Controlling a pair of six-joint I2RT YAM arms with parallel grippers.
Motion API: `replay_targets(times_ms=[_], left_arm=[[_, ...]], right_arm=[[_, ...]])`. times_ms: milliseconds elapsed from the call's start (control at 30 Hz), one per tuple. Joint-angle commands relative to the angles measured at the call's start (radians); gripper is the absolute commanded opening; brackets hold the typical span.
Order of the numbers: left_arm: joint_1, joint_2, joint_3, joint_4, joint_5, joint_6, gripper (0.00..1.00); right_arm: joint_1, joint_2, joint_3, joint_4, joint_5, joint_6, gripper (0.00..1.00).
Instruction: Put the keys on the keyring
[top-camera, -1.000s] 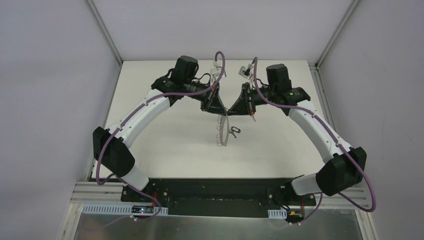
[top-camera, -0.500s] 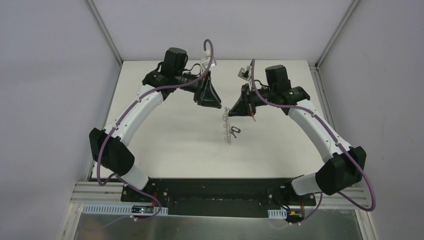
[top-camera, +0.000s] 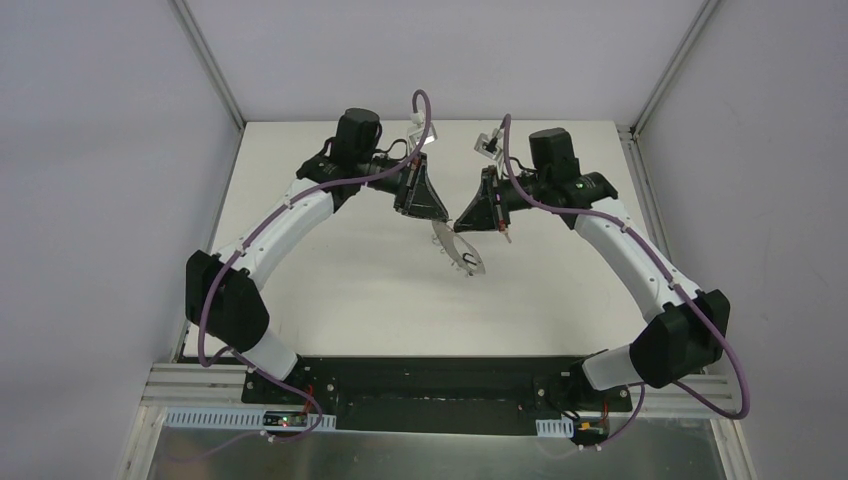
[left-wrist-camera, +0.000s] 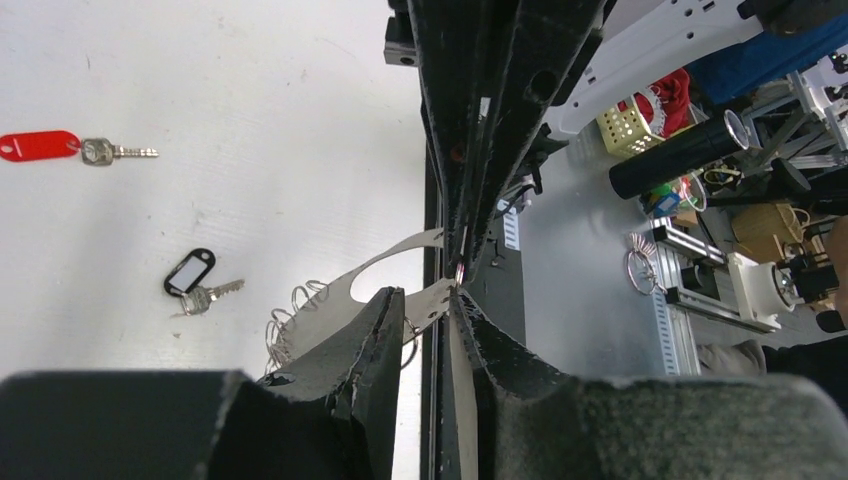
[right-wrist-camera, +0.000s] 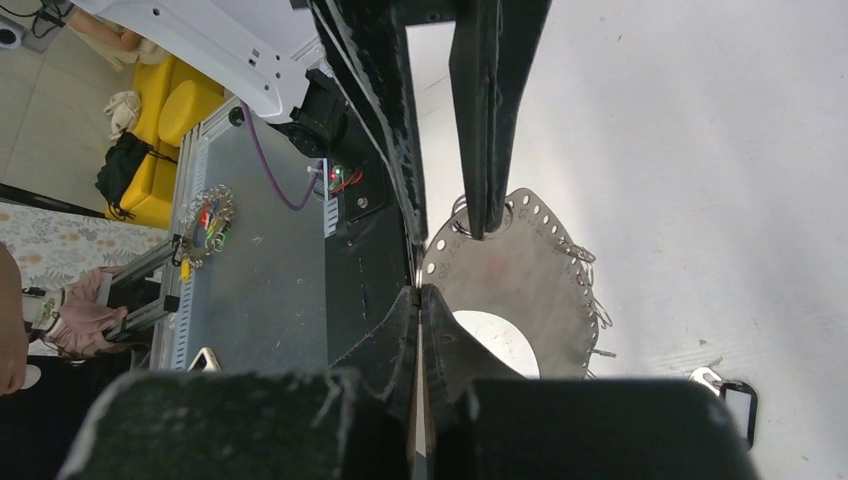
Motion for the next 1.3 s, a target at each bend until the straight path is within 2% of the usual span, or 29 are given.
replay_targets(times_ms=[0,133,433,567,767,1000,1267], left_arm=[[-0.014,-0.051,-0.039,0.097,0.044,-0.047,0.23],[-0.013,-0.070,-0.064,0.115,0.043,-0.057,0.22],[0.030,-0.094,-0.046,0.082,-0.007,-0.023,0.34],[0.047,-0.120,-0.031,-0.024,-0.056,0.063,0.36],[0.047,-0.129,-0.034,-0.120,-0.138,0.111,0.36],[0.033,-0.123,-0.077,-0.069,-0.111,0.078,0.29],[0.004,-0.062,-0.043,-0.016,-0.089,0.017,0.29]], right_arm=[[0.004,0.007,0.032,0.087,-0.069,0.050,0.00],[0.003,0.007,0.031,0.098,-0.065,0.062,0.00],[-0.001,-0.007,-0.008,0.119,-0.049,0.074,0.00],[-0.005,-0.007,-0.025,0.152,-0.012,0.114,0.00],[-0.011,0.001,-0.040,0.220,0.012,0.188,0.00],[-0.017,0.012,-0.052,0.299,0.034,0.291,0.00],[-0.017,0.022,-0.082,0.373,-0.005,0.362,0.00]])
